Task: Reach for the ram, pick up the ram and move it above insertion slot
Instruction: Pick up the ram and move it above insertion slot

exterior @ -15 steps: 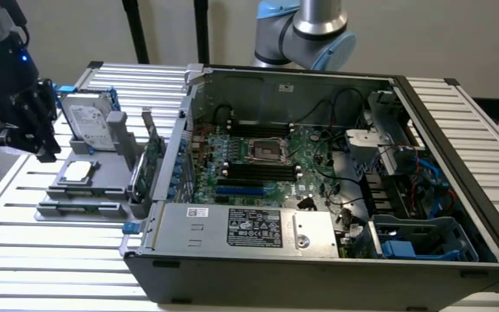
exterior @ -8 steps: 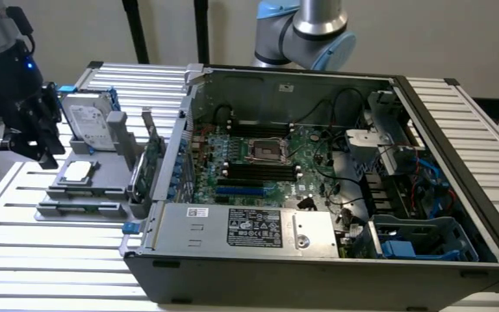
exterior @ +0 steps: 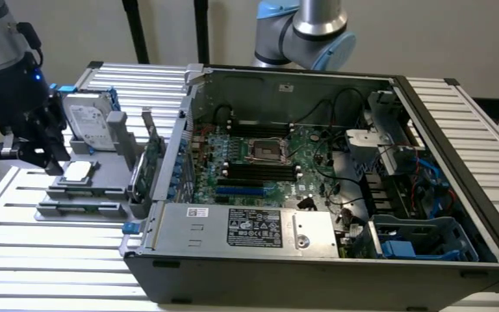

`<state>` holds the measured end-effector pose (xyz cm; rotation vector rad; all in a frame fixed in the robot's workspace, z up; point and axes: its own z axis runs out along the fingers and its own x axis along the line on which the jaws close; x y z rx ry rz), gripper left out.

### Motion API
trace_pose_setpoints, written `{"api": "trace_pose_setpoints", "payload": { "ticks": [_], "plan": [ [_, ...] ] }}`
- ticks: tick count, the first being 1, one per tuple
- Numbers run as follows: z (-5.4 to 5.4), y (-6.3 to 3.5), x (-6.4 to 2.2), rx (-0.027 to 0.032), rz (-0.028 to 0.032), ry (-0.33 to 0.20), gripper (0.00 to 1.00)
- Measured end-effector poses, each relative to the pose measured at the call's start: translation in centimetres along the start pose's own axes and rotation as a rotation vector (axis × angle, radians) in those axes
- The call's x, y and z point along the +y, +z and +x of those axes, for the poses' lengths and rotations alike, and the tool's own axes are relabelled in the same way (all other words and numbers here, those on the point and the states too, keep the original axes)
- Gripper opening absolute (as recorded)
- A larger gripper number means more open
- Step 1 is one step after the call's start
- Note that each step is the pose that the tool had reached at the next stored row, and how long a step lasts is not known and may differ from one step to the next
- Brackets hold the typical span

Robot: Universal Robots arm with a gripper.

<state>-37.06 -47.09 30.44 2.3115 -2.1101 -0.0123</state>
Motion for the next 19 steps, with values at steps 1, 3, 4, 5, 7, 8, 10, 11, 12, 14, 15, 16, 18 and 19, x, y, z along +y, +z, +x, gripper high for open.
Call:
{"api": "trace_pose_setpoints", "payload": {
  "ticks": [1, 3, 4, 5, 7, 8, 10, 11, 12, 14, 15, 16, 18, 19],
  "plan": [
    [0.0, 0.19, -0.04, -0.0001, 0.0002, 0.000, 0.36],
    [0.0, 0.56, -0.12, -0.0001, 0.0002, 0.000, 0.36],
    [0.0, 0.73, -0.14, 0.0000, 0.0000, 0.000, 0.36],
    [0.0, 0.92, -0.17, 0.0000, 0.0001, 0.000, 0.36],
    [0.0, 1.26, -0.20, 0.0001, -0.0001, 0.000, 0.36],
    [0.0, 1.47, -0.21, -0.0001, 0.0001, 0.000, 0.36],
    [0.0, 1.82, -0.24, 0.0000, 0.0001, 0.000, 0.36],
    [0.0, 2.01, -0.24, 0.0000, 0.0001, 0.000, 0.36],
    [0.0, 2.18, -0.25, 0.0000, 0.0000, 0.000, 0.36],
    [0.0, 2.55, -0.26, 0.0000, 0.0001, 0.000, 0.36],
    [0.0, 2.73, -0.26, 0.0000, 0.0000, 0.000, 0.36],
    [0.0, 2.91, -0.26, 0.0000, 0.0001, 0.000, 0.36],
    [0.0, 3.29, -0.27, 0.0000, 0.0001, 0.000, 0.36],
    [0.0, 3.46, -0.27, 0.0000, 0.0000, 0.000, 0.36]
  ]
}}
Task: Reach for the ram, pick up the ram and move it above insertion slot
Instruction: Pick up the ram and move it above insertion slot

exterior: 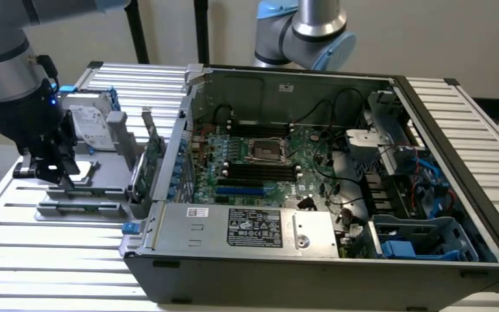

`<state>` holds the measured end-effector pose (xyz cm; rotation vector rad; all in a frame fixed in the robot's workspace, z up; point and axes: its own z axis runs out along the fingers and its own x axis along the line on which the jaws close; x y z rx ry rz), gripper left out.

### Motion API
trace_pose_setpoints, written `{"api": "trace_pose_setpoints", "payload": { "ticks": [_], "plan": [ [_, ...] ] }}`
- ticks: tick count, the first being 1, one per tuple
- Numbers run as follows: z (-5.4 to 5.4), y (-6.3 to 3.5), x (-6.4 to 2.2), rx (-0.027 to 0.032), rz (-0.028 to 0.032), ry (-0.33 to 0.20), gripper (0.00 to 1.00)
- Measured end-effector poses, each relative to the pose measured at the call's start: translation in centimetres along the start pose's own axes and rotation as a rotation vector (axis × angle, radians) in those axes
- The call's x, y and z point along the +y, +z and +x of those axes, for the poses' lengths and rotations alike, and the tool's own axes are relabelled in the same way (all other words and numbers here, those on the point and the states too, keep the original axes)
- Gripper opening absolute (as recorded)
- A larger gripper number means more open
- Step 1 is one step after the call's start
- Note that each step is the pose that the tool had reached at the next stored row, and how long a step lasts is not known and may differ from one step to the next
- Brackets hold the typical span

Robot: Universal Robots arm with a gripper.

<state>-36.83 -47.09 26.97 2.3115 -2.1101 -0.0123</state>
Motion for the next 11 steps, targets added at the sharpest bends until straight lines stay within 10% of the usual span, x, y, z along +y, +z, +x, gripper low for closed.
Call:
{"api": "trace_pose_setpoints", "payload": {
  "ticks": [11],
  "plan": [
    [0.0, 1.99, -0.02, 0.0000, 0.0000, 0.000, 0.36]
  ]
}}
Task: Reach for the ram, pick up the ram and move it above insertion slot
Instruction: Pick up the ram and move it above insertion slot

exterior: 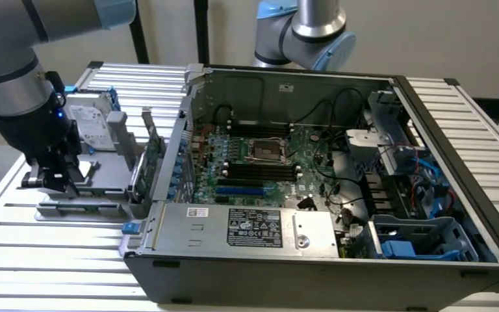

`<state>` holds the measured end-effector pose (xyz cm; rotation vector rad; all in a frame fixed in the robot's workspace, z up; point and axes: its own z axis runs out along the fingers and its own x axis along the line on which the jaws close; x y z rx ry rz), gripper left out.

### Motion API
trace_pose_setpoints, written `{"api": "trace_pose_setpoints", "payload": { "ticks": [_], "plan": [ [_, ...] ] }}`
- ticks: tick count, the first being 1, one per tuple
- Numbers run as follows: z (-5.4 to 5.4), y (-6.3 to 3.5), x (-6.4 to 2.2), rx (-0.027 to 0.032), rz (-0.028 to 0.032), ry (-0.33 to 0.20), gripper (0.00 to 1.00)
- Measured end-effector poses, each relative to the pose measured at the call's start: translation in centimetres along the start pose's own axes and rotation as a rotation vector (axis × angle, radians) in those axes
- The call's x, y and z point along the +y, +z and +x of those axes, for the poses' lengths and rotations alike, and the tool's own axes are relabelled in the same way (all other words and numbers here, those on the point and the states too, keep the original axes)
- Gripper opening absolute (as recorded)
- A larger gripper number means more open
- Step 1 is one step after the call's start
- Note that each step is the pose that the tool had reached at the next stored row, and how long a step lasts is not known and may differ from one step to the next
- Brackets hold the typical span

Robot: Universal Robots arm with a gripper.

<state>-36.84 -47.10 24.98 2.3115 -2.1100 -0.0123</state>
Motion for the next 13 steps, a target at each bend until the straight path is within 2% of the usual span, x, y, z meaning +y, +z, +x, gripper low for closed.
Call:
{"api": "trace_pose_setpoints", "payload": {
  "ticks": [13],
  "plan": [
    [0.0, 2.38, 0.11, -0.0001, 0.0001, 0.000, 0.36]
  ]
}}
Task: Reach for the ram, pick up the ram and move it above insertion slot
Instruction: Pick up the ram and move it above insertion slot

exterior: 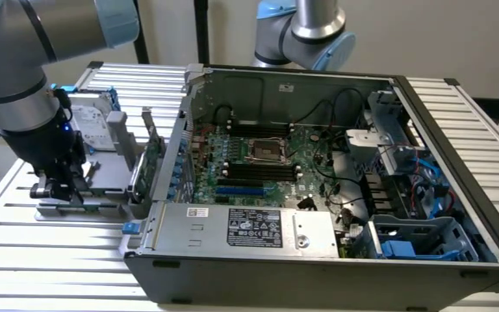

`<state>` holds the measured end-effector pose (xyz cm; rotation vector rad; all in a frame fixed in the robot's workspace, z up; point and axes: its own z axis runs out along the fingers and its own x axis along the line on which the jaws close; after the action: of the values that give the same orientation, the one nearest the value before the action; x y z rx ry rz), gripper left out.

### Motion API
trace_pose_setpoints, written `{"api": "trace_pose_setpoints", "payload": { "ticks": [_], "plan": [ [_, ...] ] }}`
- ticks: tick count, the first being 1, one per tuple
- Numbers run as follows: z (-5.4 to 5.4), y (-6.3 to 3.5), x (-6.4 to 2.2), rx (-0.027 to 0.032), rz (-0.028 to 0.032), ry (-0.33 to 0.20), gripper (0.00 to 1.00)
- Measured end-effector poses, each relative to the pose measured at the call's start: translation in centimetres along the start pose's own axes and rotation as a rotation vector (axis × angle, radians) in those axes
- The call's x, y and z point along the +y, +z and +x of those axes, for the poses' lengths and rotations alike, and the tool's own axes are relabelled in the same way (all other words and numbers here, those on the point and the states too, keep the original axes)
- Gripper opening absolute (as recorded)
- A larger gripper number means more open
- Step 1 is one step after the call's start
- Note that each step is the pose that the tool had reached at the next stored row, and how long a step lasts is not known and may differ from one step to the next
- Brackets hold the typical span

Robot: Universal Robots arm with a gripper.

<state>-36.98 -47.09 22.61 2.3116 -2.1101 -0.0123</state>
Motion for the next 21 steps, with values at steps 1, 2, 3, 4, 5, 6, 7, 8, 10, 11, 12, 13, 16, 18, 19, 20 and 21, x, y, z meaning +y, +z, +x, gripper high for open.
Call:
{"api": "trace_pose_setpoints", "payload": {
  "ticks": [1, 2, 3, 4, 5, 6, 7, 8, 10, 11, 12, 13, 16, 18, 19, 20, 21],
  "plan": [
    [0.0, 0.17, 0.02, 0.0000, 0.0000, 0.000, 0.36],
    [0.0, 0.37, 0.04, 0.0000, 0.0000, 0.000, 0.36],
    [0.0, 0.55, 0.05, 0.0000, 0.0000, 0.000, 0.36],
    [0.0, 0.73, 0.07, 0.0000, 0.0000, 0.000, 0.36],
    [0.0, 0.91, 0.08, 0.0000, -0.0001, 0.000, 0.36],
    [0.0, 1.09, 0.10, 0.0000, 0.0000, 0.000, 0.36],
    [0.0, 1.26, 0.10, 0.0001, -0.0001, 0.000, 0.36],
    [0.0, 1.45, 0.10, 0.0000, 0.0000, 0.000, 0.36],
    [0.0, 1.83, 0.12, 0.0000, -0.0003, 0.000, 0.36],
    [0.0, 2.00, 0.13, -0.0001, -0.0005, 0.000, 0.36],
    [0.0, 2.17, 0.15, 0.0000, -0.0007, 0.000, 0.36],
    [0.0, 2.29, 0.17, 0.0000, -0.0010, 0.000, 0.36],
    [0.0, 2.46, 0.22, 0.0000, -0.0021, 0.000, 0.36],
    [0.0, 2.57, 0.24, -0.0003, -0.0021, 0.000, 0.36],
    [0.1, 2.62, 0.25, -0.0002, -0.0024, 0.000, 0.36],
    [0.1, 2.68, 0.25, -0.0003, -0.0024, 0.000, 0.36],
    [0.1, 2.72, 0.26, -0.0003, -0.0026, 0.000, 0.36]
  ]
}}
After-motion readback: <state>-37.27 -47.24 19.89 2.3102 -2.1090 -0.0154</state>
